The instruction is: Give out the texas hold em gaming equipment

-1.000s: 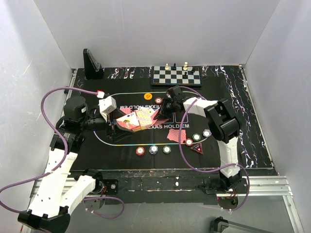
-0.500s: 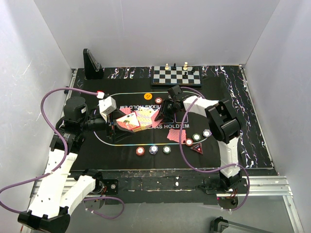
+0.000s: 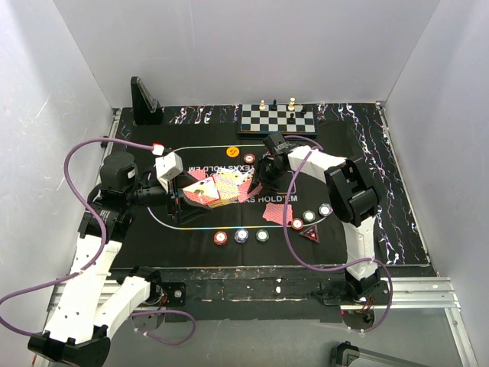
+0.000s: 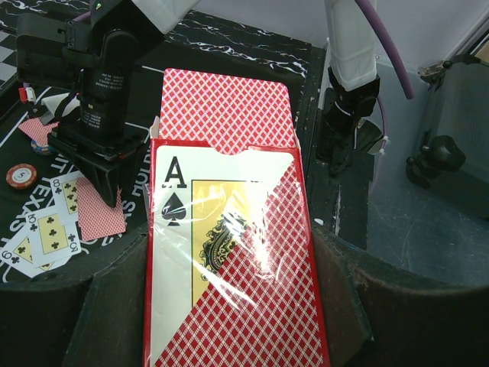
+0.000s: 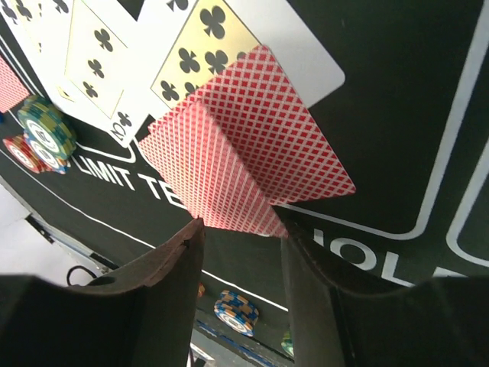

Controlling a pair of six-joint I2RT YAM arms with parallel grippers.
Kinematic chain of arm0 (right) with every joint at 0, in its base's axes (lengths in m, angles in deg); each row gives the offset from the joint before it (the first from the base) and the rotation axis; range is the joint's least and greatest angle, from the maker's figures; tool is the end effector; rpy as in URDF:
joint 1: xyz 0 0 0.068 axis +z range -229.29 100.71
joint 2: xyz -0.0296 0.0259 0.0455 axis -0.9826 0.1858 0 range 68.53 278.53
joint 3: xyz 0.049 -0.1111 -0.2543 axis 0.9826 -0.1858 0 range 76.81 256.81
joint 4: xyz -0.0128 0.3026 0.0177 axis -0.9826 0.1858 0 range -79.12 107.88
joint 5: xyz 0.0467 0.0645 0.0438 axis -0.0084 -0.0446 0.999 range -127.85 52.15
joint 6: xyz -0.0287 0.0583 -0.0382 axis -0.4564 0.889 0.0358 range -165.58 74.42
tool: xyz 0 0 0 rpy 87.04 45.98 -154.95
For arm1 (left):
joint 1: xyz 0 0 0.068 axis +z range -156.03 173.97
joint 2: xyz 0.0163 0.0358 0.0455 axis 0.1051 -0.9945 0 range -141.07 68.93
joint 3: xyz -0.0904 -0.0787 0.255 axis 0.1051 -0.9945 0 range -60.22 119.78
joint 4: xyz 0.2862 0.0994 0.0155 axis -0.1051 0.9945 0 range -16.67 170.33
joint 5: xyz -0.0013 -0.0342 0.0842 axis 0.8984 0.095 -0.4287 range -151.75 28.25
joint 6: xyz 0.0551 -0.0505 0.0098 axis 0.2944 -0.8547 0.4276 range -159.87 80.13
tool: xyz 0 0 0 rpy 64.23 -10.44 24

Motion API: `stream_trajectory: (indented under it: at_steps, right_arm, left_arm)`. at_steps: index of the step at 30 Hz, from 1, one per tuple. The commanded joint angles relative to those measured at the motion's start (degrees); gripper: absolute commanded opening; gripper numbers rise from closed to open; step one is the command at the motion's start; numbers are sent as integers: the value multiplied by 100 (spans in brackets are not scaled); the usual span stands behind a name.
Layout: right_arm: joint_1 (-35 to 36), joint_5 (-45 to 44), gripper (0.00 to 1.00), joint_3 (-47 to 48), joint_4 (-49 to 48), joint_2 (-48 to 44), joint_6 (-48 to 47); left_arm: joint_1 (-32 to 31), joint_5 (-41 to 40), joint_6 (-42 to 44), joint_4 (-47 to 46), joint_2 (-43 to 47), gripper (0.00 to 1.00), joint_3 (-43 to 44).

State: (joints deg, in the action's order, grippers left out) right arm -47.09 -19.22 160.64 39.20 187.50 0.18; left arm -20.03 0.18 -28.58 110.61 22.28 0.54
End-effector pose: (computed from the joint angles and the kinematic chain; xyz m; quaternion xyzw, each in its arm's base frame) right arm 0.3982 0.2748 0.1150 0.0765 0.9581 0.2650 0.0770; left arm 0.1746 -0.1013 0.4001 0.4331 0.6364 -0.4405 0.4619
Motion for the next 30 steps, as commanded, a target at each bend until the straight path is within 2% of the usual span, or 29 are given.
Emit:
stream_trajectory:
  at_steps: [1,11,16,22,26,28,30]
  right_arm:
    - [-21,-79,54,283,517,-234,-225]
    - [-118,140,58,283,842,-849,-462]
    - [-364,763,82,335,728,-1797,-498]
    - [-443,721,86,651,973,-2844,-655]
    - [-285,404,87,1231,1974,-2924,-1121]
    - [-285,535,88,1023,1916,-3151,-1131]
    - [-294,729,88,505,1390,-3590,-947]
  left_arm:
    - [29,126,5,-107,104,0,24]
    - [29,135,31,-80,130,0,-19]
    - [29,135,58,-89,130,0,-98]
    - [29,100,128,-115,95,0,-142]
    - [29,117,137,-115,42,0,-134]
    - [29,109,145,-124,51,0,-134]
    - [20,109,128,-107,51,0,-134]
